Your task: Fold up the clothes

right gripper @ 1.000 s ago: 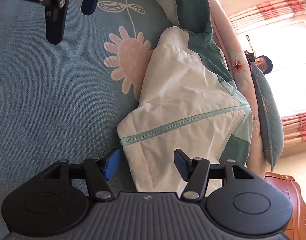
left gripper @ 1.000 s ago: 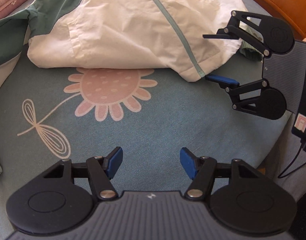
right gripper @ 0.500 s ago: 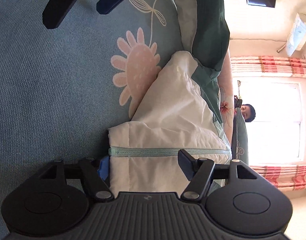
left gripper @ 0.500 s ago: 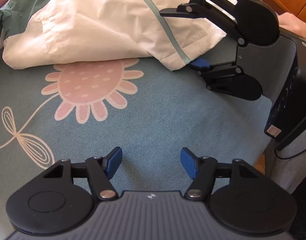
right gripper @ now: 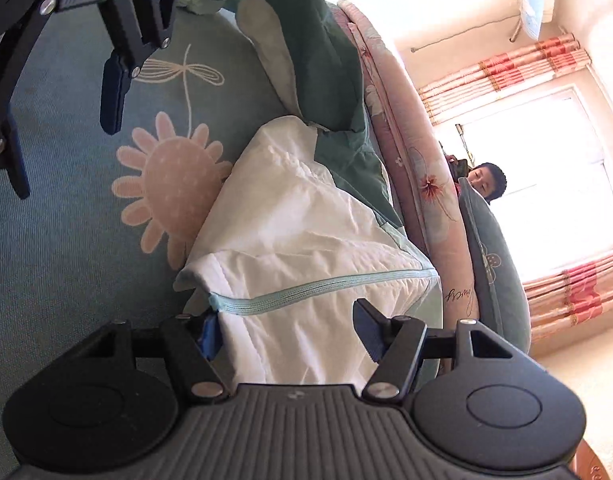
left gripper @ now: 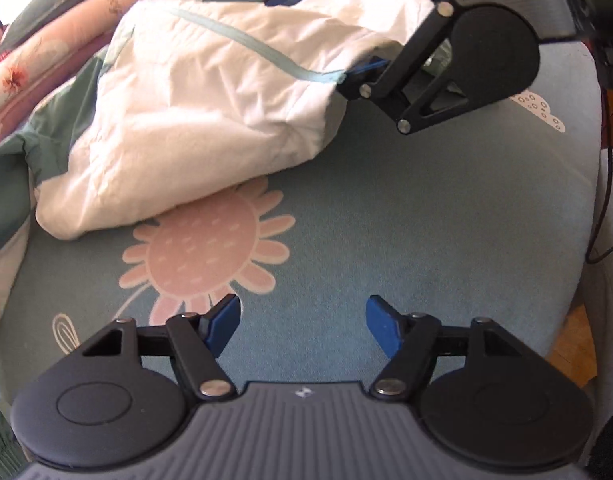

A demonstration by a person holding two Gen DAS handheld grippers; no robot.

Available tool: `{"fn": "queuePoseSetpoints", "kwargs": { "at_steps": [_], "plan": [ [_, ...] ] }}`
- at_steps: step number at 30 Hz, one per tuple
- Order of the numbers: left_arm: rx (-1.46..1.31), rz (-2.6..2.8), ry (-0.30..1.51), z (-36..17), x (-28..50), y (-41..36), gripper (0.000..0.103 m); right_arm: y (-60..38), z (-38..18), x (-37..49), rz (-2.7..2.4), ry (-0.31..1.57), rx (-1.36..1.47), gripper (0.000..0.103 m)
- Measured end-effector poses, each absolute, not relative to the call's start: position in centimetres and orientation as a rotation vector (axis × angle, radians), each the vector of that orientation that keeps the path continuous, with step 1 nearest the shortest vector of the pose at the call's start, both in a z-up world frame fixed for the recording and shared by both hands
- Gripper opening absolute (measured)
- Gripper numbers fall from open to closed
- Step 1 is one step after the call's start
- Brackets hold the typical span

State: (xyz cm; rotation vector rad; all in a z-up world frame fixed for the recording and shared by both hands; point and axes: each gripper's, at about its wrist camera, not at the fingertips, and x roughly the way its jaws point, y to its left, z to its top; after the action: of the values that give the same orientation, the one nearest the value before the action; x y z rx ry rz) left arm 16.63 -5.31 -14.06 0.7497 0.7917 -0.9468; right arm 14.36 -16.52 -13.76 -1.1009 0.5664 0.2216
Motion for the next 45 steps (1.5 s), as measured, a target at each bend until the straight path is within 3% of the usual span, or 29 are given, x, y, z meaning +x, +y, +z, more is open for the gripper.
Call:
{"fn": "queuePoseSetpoints", "kwargs": {
  "at_steps": [5,18,28,36,38,40,45],
  "plan": [
    [0.707,-0.946,0.632,-14.4,17.4,-7.4,0.071,-18.4,-11.3,14.9,0.214,0.595,-0.953,0.069],
    [0.364,-0.768,0.75,-16.7,24.9,-8.2,0.073,-21.8,-11.0,12.8,0.265,0.715,-0.741,0.07],
    [0.403,-0.775,0.739,-15.3,26.1,-8.2,0.073,-25.8,-14.7,6.9,0.128,0.7,-0.899,0.073],
    [0.461,-0.797,0.751,-14.9,25.8,-8.0,0.072,-24.6,-21.7,9.6,0.06,0.62,-1.344,0.076],
    [0.496,-0.823,0.76,-15.1,25.4,-7.6,0.072,-24.6,-22.4,11.0,0.068,0.638,-1.37,0.07],
    [0.563,-0.845,0.738,-15.2,24.5,-7.2,0.072,-24.5,-21.7,12.5,0.087,0.719,-1.29,0.013],
    [0.734,-0.845,0.509,-14.8,20.6,-6.4,0.072,-25.8,-15.1,15.1,0.132,0.836,-0.794,0.005]
  ]
}}
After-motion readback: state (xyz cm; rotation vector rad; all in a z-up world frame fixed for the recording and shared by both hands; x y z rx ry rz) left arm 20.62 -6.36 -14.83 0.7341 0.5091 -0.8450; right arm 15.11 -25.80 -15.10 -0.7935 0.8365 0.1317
